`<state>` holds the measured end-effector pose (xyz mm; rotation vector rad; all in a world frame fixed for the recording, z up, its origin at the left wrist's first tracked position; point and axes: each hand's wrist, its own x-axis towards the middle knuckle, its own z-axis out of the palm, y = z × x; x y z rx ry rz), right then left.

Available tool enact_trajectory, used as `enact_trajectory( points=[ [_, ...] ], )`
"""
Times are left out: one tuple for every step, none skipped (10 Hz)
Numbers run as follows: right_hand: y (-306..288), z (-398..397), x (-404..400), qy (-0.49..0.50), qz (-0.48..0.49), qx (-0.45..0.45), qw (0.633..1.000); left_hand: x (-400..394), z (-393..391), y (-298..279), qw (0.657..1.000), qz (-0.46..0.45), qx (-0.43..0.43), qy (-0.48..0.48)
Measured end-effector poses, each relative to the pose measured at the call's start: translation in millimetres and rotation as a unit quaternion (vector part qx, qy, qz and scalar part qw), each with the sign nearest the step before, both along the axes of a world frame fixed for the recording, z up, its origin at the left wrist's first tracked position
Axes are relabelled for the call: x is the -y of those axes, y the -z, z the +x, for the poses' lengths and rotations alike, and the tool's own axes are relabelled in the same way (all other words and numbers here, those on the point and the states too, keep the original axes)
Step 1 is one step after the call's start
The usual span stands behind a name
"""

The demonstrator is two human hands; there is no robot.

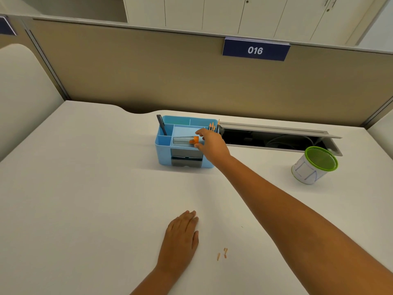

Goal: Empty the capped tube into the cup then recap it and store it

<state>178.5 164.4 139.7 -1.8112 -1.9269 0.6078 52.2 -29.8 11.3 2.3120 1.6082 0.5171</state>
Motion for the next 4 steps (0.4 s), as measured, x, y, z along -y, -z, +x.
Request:
enact_trajectory(
  points=[
    [-13,5,16,0.013,0.028,-0.023,0.999,0,1,1,1.0,-0.012,-0.007,0.007],
    [-25,11,48,0.011,0.093,-0.046,0.994,-1,2,10,0.998,-0.038,-0.04,0.016],
    [-44,14,97,0.03,0.129,-0.101,0.986,-6,1,19,0.997,-0.018,-0.07,0.008],
    [-59,33,147,0.098,0.195,-0.126,0.968,-27,12,9,0.996,0.041,-0.081,0.012]
  ],
)
